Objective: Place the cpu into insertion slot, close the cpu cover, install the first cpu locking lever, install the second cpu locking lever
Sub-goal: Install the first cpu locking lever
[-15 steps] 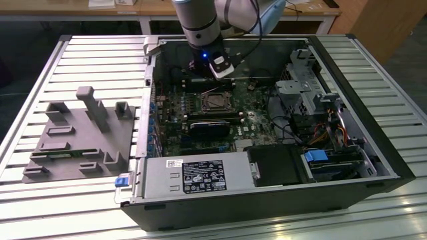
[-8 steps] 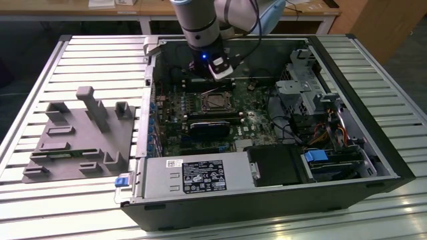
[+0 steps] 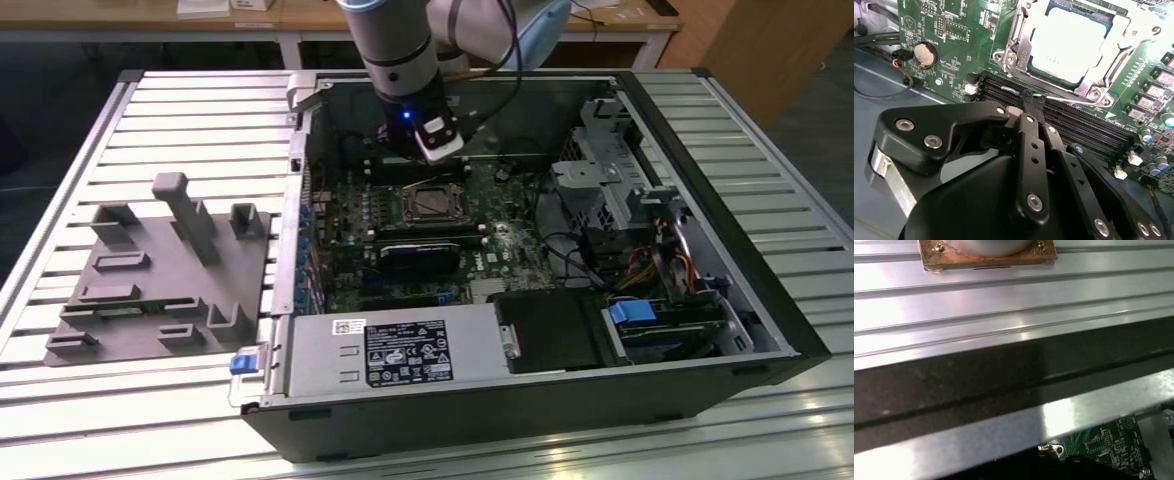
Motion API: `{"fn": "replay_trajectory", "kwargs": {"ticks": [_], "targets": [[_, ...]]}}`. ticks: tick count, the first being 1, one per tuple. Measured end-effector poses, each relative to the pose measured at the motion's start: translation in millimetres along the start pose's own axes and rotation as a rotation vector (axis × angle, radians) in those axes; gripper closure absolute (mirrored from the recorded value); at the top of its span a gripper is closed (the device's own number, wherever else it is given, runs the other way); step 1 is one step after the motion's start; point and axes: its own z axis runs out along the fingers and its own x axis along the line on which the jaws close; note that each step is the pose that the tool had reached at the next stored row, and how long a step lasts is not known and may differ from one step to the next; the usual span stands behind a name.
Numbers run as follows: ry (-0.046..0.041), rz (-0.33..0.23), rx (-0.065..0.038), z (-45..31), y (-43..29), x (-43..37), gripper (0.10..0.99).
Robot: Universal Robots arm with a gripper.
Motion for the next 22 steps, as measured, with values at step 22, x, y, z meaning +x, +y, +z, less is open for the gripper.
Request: {"fn": "replay_trajectory", "kwargs": {"ticks": [22], "targets": [[-0.0097, 0.044, 0.011, 9.9, -2.3, 2.4, 0.984]]}}
